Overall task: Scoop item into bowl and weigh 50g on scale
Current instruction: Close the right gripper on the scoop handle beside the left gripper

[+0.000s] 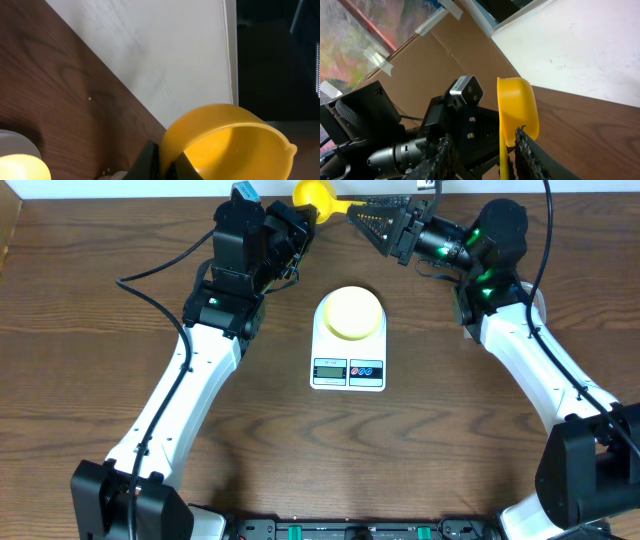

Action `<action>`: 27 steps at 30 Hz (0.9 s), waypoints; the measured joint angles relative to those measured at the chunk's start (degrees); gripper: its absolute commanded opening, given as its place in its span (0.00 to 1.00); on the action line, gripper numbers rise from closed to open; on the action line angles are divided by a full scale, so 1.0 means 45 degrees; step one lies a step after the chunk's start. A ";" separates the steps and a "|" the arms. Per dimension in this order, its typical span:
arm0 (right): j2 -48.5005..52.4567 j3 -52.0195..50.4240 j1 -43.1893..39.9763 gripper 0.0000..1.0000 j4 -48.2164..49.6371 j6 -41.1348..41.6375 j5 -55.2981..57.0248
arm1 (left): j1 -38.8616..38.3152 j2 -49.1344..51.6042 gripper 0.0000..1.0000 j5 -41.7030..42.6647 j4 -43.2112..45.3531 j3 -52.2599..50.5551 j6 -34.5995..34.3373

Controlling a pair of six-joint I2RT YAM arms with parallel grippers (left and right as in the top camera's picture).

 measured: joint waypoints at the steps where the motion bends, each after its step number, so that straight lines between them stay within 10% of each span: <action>1: 0.0000 0.0000 0.0000 0.34 0.0005 -0.0005 0.0000 | 0.0000 0.0000 0.08 0.0000 0.0000 0.0000 -0.0015; 27: 0.0005 0.0000 -0.0005 0.01 -0.0073 -0.0340 0.0219 | 0.0000 0.0000 0.08 0.0185 -0.0092 0.0000 -0.0092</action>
